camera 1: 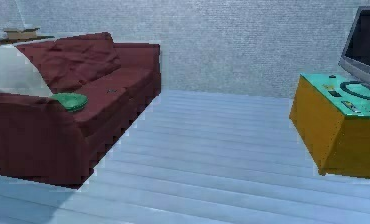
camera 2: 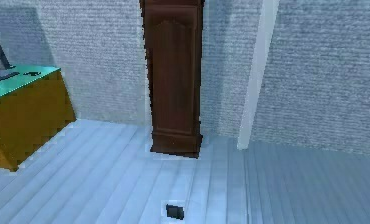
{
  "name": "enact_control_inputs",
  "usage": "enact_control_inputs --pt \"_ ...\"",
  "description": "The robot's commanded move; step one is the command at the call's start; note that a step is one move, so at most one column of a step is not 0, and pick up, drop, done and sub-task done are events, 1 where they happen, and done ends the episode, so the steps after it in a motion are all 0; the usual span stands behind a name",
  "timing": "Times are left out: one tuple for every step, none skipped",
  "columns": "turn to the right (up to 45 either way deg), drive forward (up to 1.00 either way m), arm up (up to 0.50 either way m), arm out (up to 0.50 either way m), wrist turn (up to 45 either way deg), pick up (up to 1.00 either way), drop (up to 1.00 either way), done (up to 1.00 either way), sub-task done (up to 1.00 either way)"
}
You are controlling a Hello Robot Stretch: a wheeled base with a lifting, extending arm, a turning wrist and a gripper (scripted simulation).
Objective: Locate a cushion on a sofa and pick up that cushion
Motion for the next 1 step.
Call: enact_control_inputs --pt "0.0 0.05 0.0 0.0 0.0 0.0 0.0 0.0 0.0"
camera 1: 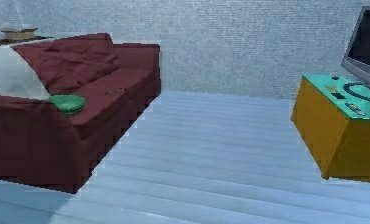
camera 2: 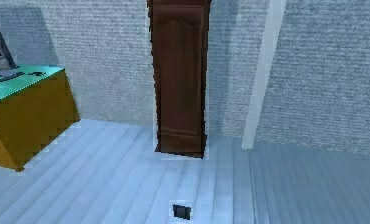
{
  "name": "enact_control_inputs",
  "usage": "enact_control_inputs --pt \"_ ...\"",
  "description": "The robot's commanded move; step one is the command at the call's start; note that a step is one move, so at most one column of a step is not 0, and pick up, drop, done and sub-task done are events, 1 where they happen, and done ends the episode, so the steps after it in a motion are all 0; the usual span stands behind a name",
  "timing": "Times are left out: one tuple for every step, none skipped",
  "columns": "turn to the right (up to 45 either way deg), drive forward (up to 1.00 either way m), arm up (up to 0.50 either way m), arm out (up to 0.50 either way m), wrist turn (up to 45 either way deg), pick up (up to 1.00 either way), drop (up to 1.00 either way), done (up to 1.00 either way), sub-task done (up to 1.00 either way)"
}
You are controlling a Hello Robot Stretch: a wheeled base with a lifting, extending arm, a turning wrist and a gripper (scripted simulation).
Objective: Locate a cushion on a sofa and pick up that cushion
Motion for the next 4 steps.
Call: enact_control_inputs --pt "-30.0 0.0 0.0 0.0 0.0 0.0 0.0 0.0 0.0" --pt "0.0 0.8 0.0 0.0 0.0 0.0 0.0 0.0 0.0" --pt "33.0 0.0 0.0 0.0 0.0 0.0 0.0 0.0 0.0" --pt "0.0 0.3 0.0 0.0 0.0 0.0 0.0 0.0 0.0"
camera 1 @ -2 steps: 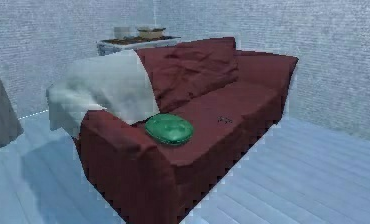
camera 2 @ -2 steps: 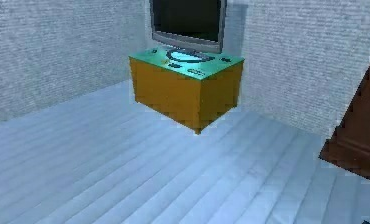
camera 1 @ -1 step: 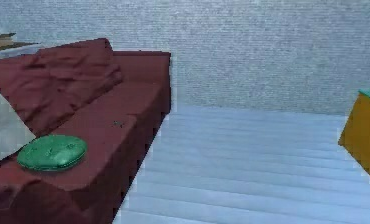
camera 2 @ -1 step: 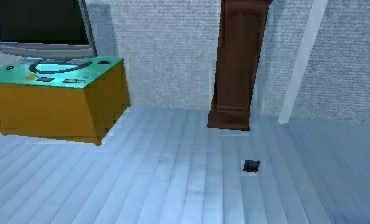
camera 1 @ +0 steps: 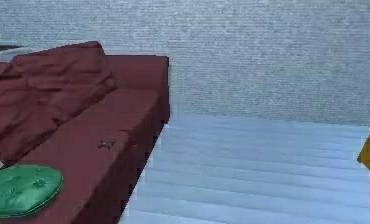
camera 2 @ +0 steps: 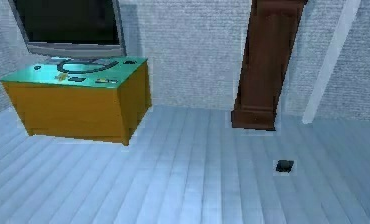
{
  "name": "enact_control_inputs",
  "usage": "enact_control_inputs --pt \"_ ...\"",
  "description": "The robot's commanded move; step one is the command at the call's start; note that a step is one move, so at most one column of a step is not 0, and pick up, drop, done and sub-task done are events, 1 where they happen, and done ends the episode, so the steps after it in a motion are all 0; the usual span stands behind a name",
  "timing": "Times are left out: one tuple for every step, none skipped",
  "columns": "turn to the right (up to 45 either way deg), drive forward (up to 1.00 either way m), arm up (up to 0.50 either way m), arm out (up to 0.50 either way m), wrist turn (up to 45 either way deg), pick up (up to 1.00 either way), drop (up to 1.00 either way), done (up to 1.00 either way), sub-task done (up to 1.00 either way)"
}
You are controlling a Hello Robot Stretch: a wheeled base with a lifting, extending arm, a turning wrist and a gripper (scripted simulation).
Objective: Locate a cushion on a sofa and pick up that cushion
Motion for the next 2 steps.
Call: enact_control_inputs --pt "-45.0 0.0 0.0 0.0 0.0 0.0 0.0 0.0 0.0" --pt "-45.0 0.0 0.0 0.0 0.0 0.0 0.0 0.0 0.0"
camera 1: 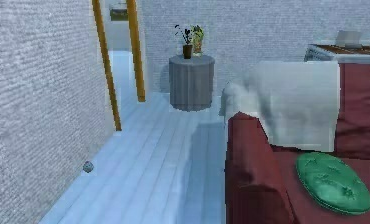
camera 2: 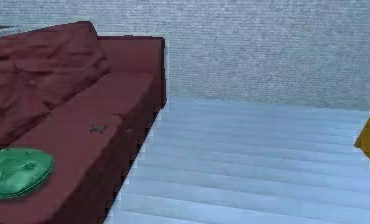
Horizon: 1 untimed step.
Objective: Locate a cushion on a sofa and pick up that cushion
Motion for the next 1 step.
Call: enact_control_inputs --pt "-42.0 0.0 0.0 0.0 0.0 0.0 0.0 0.0 0.0"
